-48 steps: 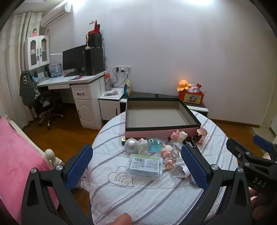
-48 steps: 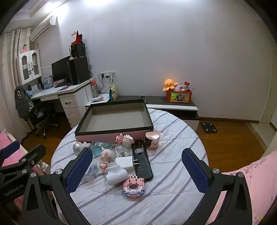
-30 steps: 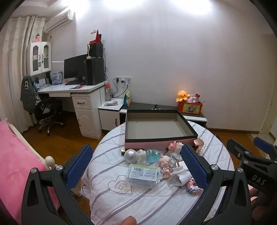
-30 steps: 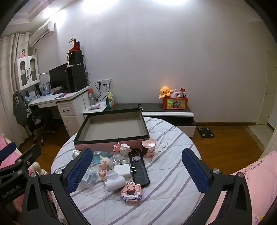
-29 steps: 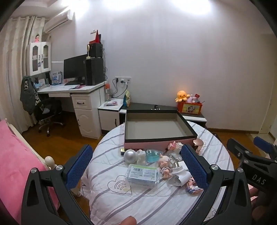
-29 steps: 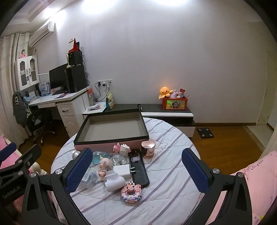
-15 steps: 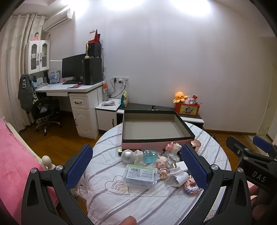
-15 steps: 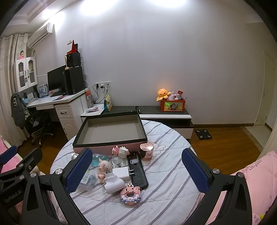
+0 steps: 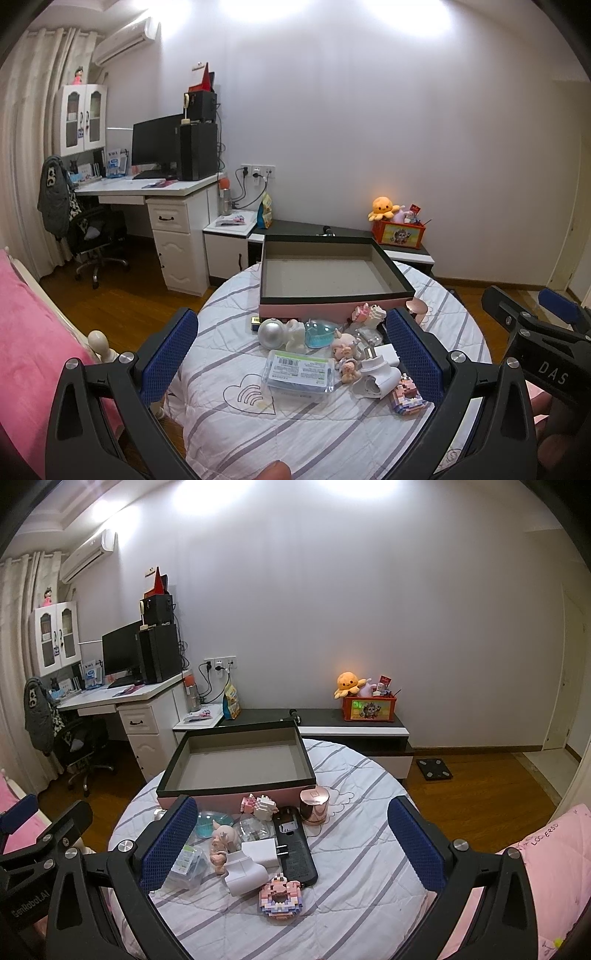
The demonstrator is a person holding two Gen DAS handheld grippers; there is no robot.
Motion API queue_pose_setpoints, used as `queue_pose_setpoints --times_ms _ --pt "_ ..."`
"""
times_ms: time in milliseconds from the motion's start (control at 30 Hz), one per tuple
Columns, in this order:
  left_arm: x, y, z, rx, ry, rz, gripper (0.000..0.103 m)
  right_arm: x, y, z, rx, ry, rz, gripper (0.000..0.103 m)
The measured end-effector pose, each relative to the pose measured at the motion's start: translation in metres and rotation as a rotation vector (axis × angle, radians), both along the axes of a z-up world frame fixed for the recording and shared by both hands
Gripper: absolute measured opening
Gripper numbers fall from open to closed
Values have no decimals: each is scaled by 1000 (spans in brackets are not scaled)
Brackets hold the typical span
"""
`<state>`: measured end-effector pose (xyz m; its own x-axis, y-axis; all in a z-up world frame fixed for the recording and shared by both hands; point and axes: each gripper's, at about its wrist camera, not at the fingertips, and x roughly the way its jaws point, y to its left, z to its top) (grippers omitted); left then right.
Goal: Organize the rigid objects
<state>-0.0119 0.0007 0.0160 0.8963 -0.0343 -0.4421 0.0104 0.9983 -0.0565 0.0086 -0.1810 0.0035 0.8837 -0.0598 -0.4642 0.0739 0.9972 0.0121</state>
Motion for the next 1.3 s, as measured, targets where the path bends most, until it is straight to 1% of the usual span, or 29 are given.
queue_pose_setpoints --times_ms 833,1067,1300 --pt "0 0 -4 -4 5 -1 103 -2 1 -1 -3 3 -2 103" --pt "1 0 -8 -4 12 -1 103 6 -3 -6 -4 19 -4 103" --pt "11 -1 -17 -2 36 -2 103 16 -5 -14 -6 45 -4 103"
